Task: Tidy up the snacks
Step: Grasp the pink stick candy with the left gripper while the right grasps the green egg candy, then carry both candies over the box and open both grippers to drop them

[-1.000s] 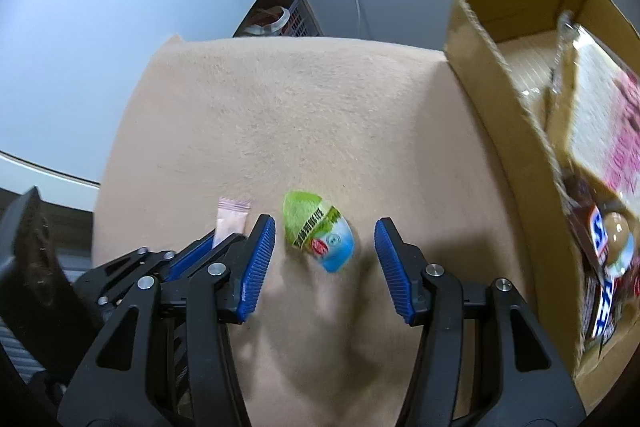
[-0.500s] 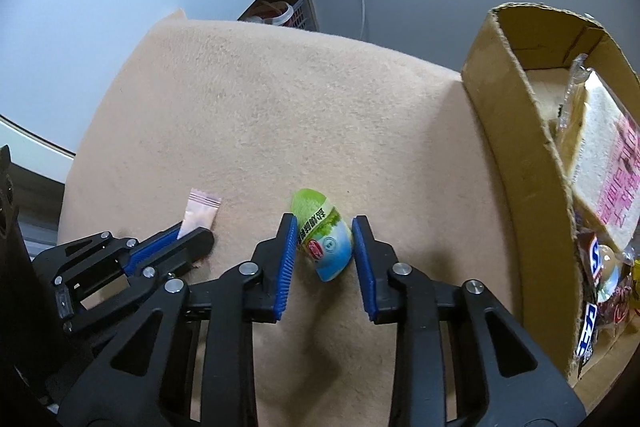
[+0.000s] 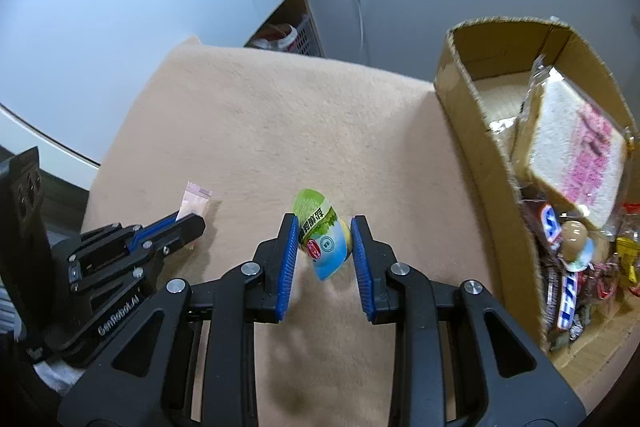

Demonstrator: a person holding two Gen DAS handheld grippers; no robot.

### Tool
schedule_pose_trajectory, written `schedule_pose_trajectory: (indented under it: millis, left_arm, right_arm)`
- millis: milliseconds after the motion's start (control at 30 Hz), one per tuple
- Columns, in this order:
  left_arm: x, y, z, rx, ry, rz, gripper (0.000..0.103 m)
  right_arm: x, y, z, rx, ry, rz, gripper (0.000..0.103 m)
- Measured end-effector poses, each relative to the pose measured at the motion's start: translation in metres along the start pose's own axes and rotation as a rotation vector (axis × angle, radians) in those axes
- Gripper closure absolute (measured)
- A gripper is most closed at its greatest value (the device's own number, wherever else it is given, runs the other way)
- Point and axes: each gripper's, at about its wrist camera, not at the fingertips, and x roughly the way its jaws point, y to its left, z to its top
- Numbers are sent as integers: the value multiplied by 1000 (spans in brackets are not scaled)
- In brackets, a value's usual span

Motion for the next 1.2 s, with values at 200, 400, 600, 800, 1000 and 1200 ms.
schedule_pose_trajectory:
  millis: [200,400,600,800,1000,1200]
  left_arm:
    - [-20,-13,11,14,-29,-33,98]
    - [-37,-42,28,85,-69,-44,98]
    - [-53,-72,42,139,-98,-81,98]
    - [-60,-96,53,180,-125,-108,98]
    - [-55,-120,60,220,-120,-135,98]
    - [-44,-147,70,265,-117,-154,98]
  right_arm:
    - [-36,-9,-5,12,-54,1,75]
    - [-73,-30,-5,53,-106,-8,75]
    - [-105,-47,-10,80,-154,-31,75]
    - [-124,-69,-15,123,-185,-62,75]
    - [-137,-98,-17,168,-202,-99,75]
    - [-140,-126,-14,208,-204,-137,75]
